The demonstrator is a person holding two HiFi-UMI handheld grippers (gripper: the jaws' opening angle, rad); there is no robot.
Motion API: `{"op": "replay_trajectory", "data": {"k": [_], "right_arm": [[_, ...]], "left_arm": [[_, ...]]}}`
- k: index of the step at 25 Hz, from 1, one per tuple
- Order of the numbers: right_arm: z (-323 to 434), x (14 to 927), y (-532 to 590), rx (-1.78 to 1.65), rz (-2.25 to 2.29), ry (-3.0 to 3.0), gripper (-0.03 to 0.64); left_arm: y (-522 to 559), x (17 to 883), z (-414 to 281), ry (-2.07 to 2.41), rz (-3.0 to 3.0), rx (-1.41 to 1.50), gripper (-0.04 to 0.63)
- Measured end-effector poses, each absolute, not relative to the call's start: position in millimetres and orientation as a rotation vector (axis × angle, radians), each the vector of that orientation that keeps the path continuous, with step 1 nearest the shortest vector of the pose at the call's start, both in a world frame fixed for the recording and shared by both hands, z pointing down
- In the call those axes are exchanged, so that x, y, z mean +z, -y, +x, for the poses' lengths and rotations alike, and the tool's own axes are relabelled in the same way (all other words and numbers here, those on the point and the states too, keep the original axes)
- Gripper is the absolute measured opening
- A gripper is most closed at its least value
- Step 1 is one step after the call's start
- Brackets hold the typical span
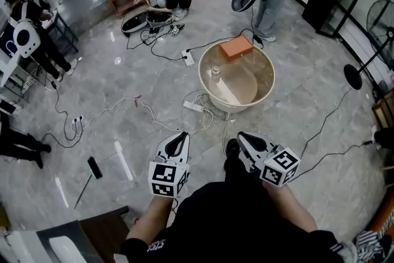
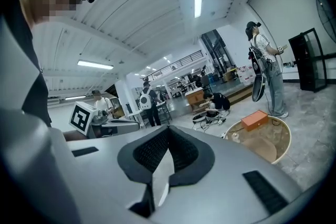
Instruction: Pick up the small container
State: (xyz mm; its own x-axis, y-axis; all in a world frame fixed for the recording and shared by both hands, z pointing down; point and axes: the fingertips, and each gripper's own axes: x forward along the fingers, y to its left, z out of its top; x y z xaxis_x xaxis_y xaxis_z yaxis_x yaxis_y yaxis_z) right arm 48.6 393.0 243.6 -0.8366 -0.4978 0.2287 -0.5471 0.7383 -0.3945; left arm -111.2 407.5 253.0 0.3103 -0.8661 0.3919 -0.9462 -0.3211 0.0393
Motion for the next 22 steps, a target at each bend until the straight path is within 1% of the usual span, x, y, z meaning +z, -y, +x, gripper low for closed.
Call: {"op": "replay_trajectory", "data": {"k": [8,13,22], "right_arm": [[69.9,260.3,-280.5,0.746,0.845,2.855,0.014],[78.9,257.4,-211.2,0.765,0.801,2.899,0.014],[101.9,257.0,-115.1,0.765,0.736,2.906,0.014]], "left_arm": [[-305.7,254.0,-84.4,1.636,2.270,0.426,0.028],[-236.4,241.9,-65.0,1.641,2.281,0.475,0.028],[-144.2,247.8,-60.5,1.695,2.184,0.500,0.028]]}}
